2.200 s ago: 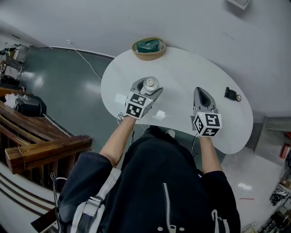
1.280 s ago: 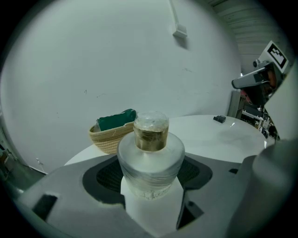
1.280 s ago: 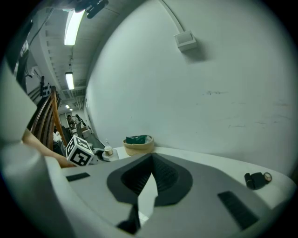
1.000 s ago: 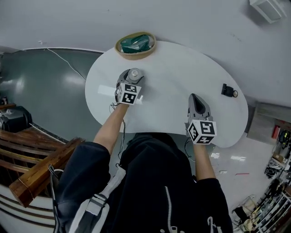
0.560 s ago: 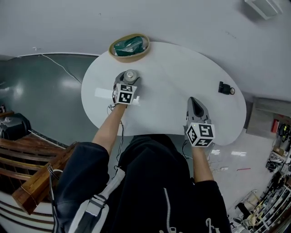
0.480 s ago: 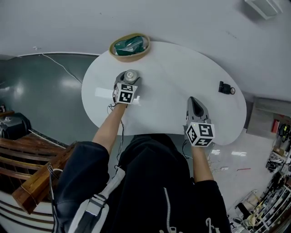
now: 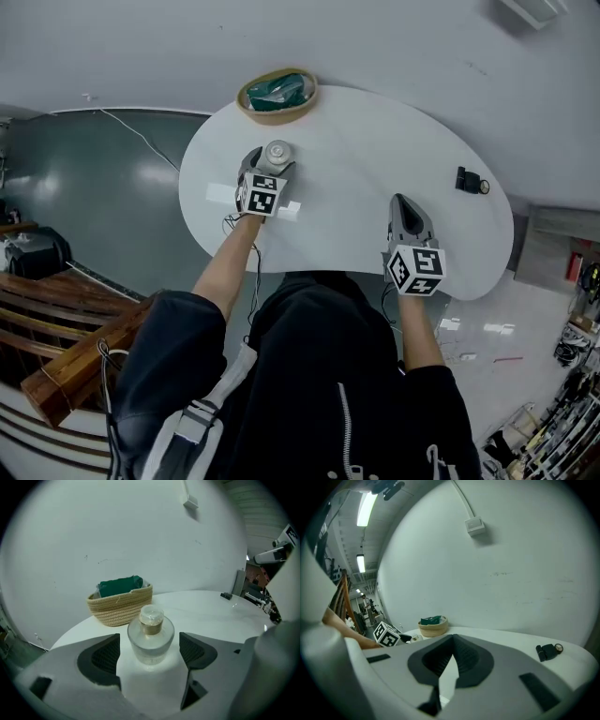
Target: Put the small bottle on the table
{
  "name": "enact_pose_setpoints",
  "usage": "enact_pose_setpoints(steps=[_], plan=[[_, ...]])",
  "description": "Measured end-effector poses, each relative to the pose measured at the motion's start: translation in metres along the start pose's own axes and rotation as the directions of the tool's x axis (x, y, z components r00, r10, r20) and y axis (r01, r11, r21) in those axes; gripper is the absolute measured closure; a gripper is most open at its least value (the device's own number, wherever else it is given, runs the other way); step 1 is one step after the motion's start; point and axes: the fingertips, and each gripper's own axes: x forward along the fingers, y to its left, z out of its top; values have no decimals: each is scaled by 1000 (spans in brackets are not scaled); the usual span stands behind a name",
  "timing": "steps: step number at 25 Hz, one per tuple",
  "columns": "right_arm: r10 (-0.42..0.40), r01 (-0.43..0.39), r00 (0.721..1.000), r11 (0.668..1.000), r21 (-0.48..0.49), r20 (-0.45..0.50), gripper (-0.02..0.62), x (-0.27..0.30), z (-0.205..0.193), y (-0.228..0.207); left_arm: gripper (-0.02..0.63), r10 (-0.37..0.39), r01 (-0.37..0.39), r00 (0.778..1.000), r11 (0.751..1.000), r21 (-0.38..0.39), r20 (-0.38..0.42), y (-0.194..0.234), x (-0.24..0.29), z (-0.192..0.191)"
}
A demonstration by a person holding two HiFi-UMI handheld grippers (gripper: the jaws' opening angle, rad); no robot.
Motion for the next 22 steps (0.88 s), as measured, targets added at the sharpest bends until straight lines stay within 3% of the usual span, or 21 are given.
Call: enact_pose_setpoints(steps=[3,6,10,14,22], plan=[[15,-14,1000,1000,-9,24,592,-2,4,1,232,33,-33,999,999,5,16,-3,-26,2],[36,-35,998,999,-20,50,592,-9,10,1,315,44,-47,997,998,47,56,-18,-55,12],[49,-46,995,998,-42,91,594,-18,20,-1,457,18,-26,993,998,64,118,-46,-89,34],[69,-66,990,997,-34,120,593,-29,26,-3,589,-4,-2,988,999,34,153,-76,-122,56],[96,-83,980,993,-79,175,594,-49,41,-3,598,-66,59,948,998,32,311,-119,-169,103]])
